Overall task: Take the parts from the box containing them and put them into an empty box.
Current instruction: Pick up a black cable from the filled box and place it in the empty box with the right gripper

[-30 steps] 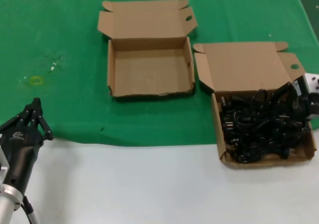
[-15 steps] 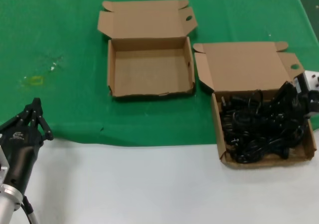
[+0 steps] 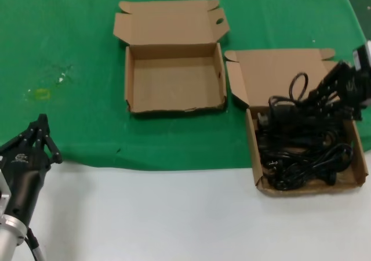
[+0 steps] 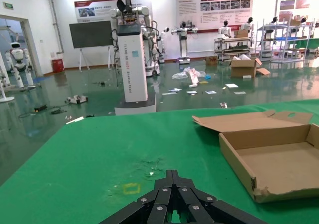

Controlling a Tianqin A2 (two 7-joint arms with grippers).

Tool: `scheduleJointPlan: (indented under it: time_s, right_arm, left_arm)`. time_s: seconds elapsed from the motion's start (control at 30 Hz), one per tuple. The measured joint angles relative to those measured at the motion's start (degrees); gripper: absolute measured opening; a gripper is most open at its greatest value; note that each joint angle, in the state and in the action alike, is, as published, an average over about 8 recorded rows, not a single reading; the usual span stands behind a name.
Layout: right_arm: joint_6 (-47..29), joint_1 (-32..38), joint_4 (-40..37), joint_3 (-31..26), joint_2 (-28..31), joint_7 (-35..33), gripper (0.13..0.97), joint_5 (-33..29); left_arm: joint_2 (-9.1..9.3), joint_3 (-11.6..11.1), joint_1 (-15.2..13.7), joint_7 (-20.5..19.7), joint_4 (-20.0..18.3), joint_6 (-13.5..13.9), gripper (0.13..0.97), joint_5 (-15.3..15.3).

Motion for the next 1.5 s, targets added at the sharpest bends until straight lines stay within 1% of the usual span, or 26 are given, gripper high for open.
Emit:
scheduleJointPlan:
  time_s: [0.2, 0.47, 0.63, 1.0, 1.13, 1.2, 1.3, 1.5]
  right_arm:
    - [0.96, 1.77, -0.8, 0.52, -2.02, 0.5, 0.223, 0.58]
    - [6.13, 2.73, -6.14, 0.97, -8.15, -1.96, 0.222, 1.49]
    - [10.09, 4.83, -13.29, 0.87, -13.83, -5.68, 0.222, 1.65]
    - [19.87, 11.7, -35.14, 2.43, -28.7, -18.56, 0.222, 3.08]
    - [24.05, 12.69, -40.47, 2.84, -33.23, -21.8, 0.221, 4.16]
    - [26.18, 12.53, -41.61, 1.94, -34.86, -22.58, 0.221, 5.53]
    - [29.32, 11.78, -42.01, -1.18, -36.59, -23.0, 0.221, 8.86]
    - [34.76, 10.05, -41.0, -11.3, -37.99, -22.47, 0.221, 17.69]
  left_arm:
    - [0.0, 0.0, 0.0, 0.0, 0.0, 0.0, 0.144, 0.0]
    - [0.0, 0.0, 0.0, 0.0, 0.0, 0.0, 0.144, 0.0]
    - [0.0, 0.0, 0.0, 0.0, 0.0, 0.0, 0.144, 0.0]
    - [0.0, 0.0, 0.0, 0.0, 0.0, 0.0, 0.144, 0.0]
    - [0.0, 0.0, 0.0, 0.0, 0.0, 0.0, 0.144, 0.0]
    - [0.0, 0.0, 0.0, 0.0, 0.0, 0.0, 0.144, 0.0]
    - [0.0, 0.0, 0.0, 0.0, 0.0, 0.0, 0.144, 0.0]
    - [0.0, 0.0, 0.0, 0.0, 0.0, 0.0, 0.144, 0.0]
